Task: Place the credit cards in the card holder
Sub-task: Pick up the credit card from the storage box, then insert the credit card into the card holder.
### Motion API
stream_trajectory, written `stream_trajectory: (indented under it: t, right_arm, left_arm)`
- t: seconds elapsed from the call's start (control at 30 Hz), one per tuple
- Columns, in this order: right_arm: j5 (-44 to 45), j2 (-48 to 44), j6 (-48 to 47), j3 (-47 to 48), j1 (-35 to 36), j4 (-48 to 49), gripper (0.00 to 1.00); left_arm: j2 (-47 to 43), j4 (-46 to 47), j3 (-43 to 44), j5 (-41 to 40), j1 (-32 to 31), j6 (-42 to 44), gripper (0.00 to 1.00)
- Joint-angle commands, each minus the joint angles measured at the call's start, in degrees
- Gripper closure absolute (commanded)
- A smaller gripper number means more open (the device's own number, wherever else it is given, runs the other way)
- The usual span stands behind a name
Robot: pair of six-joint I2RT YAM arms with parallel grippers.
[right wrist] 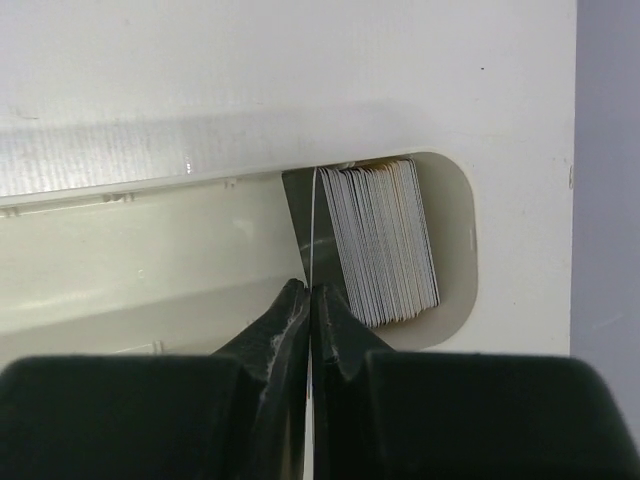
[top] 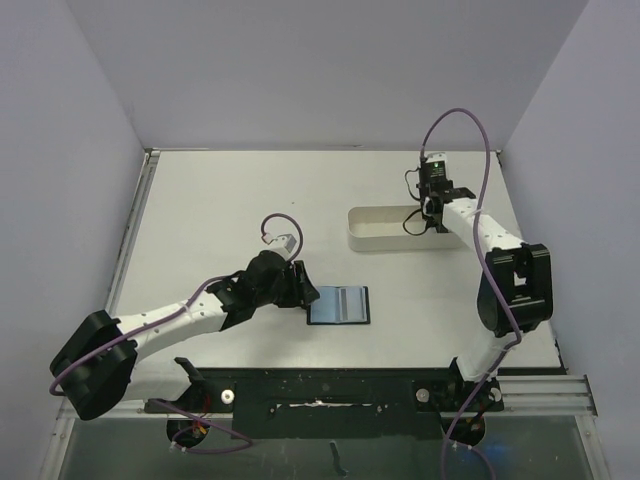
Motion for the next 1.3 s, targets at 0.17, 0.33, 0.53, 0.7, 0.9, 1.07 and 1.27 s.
stream_trajectory:
  t: [0.17, 0.33, 0.53, 0.7, 0.9, 1.07, 1.27]
  right_arm:
    - [-5.3, -10.4, 5.3, 3.5, 4.7, -6.9, 1.0]
    - [-2.5, -16.5, 11.1, 2.1, 11.8, -10.7, 1.0]
    - [0.4, -24.6, 20.9, -3.7, 20.8, -12.8, 1.0]
    - [-4.8, -33.4, 26.5, -13.1, 26.5, -6.4, 1.0]
    - [-9.5, -40.2, 34.6, -23.1, 31.3, 3.1, 1.0]
    - [-11.3, -43.0, 41.6, -31.1, 34.3, 10.5, 1.0]
    - [-12.5, -41.5, 44.9, -36.4, 35.3, 16.9, 1.0]
  left_arm:
    - [1.7, -0.2, 0.6, -0.9, 1.4, 1.6, 0.61]
    - [2.7, 1.1, 0.3, 2.0, 2.8, 1.8, 0.69]
    - [3.6, 4.3, -0.9, 5.7, 3.5, 2.2, 0.74]
    - [4.6, 8.0, -2.8, 8.6, 4.1, 1.6, 0.93]
    - [5.5, 9.1, -4.6, 8.5, 4.2, 1.6, 1.0]
    - [6.0, 10.6, -6.2, 8.4, 4.3, 1.2, 1.0]
    - [7.8, 12.7, -7.0, 8.9, 4.3, 1.3, 1.0]
